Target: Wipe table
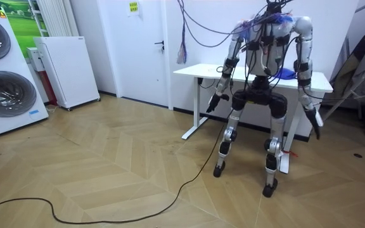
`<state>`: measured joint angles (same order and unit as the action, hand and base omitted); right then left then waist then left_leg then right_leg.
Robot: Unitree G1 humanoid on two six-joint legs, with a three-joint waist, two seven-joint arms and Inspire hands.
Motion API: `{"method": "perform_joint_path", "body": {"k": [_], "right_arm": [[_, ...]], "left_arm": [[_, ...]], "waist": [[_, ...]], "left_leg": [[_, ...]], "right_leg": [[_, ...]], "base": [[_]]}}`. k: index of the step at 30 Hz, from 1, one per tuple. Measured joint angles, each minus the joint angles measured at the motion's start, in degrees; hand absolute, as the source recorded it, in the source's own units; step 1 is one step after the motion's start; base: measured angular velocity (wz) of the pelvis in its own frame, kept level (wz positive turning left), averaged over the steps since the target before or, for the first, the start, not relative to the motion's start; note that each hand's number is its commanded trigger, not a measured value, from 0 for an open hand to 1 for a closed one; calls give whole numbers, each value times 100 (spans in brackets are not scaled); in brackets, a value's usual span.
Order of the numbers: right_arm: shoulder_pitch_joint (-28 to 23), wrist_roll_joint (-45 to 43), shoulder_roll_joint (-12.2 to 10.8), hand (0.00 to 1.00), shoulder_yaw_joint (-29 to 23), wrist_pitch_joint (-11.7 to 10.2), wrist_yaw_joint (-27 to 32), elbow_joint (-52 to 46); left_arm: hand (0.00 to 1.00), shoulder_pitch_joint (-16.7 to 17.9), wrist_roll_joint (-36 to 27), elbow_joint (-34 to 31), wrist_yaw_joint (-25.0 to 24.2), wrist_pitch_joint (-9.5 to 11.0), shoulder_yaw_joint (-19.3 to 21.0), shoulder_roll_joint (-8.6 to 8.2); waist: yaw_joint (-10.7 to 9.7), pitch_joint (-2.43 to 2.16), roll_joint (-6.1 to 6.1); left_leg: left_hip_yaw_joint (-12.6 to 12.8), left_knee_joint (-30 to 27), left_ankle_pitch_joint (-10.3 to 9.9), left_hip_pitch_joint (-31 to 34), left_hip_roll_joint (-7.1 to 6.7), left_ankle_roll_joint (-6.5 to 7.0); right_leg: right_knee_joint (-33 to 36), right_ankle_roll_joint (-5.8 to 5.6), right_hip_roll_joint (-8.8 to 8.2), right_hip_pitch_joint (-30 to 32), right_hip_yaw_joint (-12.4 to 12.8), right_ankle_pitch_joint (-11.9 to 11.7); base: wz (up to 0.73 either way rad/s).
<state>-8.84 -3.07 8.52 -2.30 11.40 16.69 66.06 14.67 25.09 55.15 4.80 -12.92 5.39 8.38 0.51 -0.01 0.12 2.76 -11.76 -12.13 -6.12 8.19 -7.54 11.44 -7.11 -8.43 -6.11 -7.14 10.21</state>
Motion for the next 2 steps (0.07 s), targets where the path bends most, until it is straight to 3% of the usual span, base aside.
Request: {"method": "perform_joint_path", "body": {"k": [2], "right_arm": [[62,4,-52,0,112,-85,-75,-4]], "left_arm": [[0,10,48,0,34,39,-1,-56]], "waist": [[6,-8,21]], "left_leg": [[-53,-5,8,45,-12,11]], "right_leg": [[-36,1,0,-13,-5,1]], "base": [[14]]}}
